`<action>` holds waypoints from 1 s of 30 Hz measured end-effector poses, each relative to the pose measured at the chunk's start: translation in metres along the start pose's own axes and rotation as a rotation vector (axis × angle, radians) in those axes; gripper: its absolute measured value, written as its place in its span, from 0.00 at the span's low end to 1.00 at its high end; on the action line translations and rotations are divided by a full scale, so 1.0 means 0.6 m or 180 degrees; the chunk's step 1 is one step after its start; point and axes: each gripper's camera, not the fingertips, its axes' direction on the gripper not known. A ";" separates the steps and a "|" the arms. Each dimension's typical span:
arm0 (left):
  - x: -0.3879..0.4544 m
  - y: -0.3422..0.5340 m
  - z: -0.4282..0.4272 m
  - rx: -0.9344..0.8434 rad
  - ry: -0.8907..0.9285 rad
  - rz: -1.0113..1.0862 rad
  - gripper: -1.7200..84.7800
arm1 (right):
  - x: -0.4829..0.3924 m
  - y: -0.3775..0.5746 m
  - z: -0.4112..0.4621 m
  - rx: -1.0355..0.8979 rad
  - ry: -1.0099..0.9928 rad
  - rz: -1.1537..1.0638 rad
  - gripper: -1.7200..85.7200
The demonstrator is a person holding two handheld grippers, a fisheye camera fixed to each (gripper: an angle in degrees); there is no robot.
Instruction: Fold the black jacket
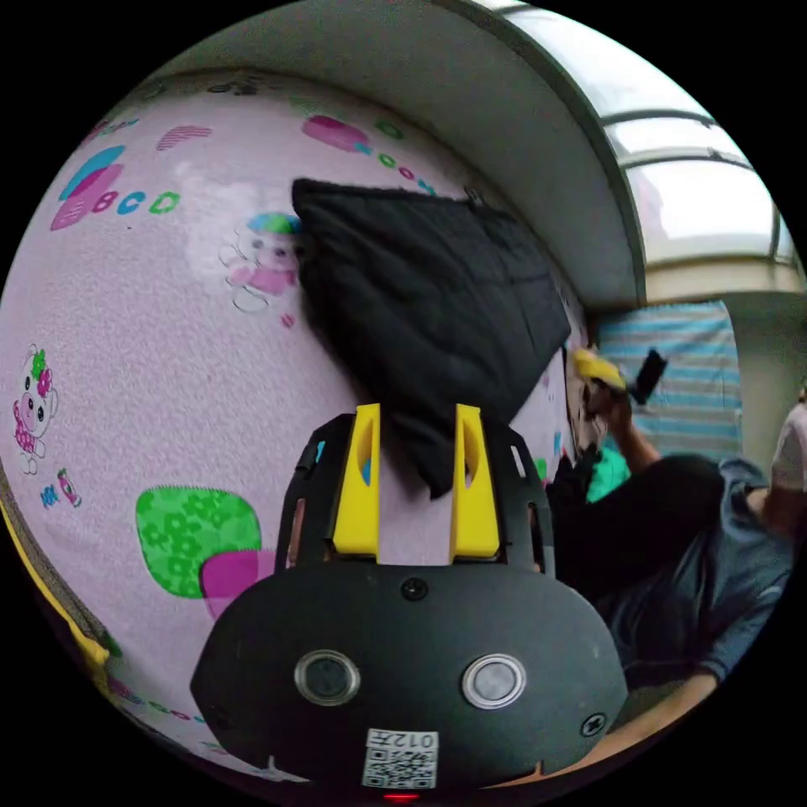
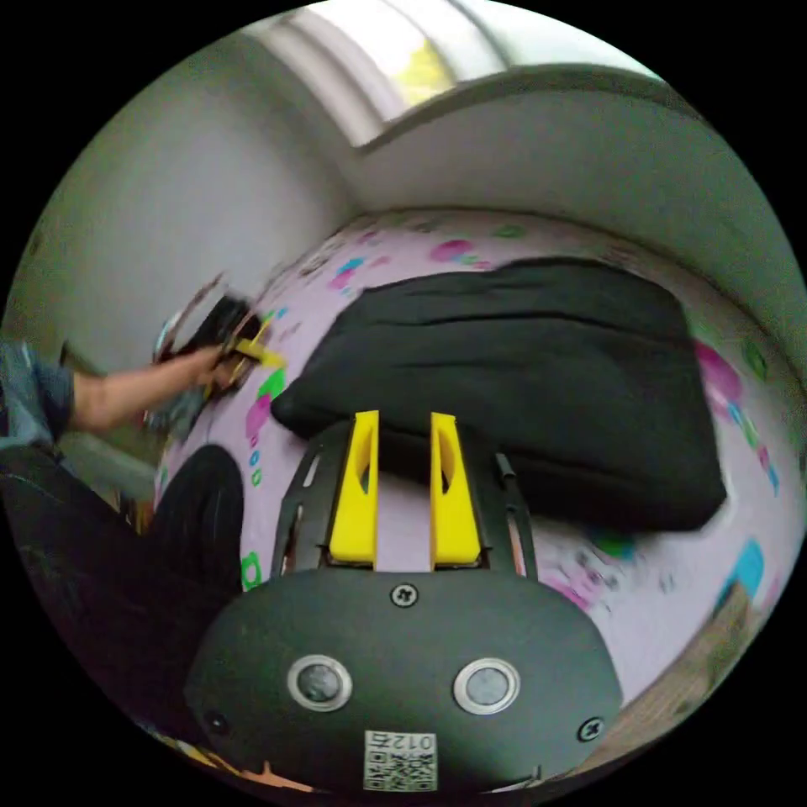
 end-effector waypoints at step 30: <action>0.041 -0.019 0.008 -0.0408 -0.0861 0.0669 0.09 | 0.472 -0.132 -0.222 -0.1321 -0.0291 0.0812 0.01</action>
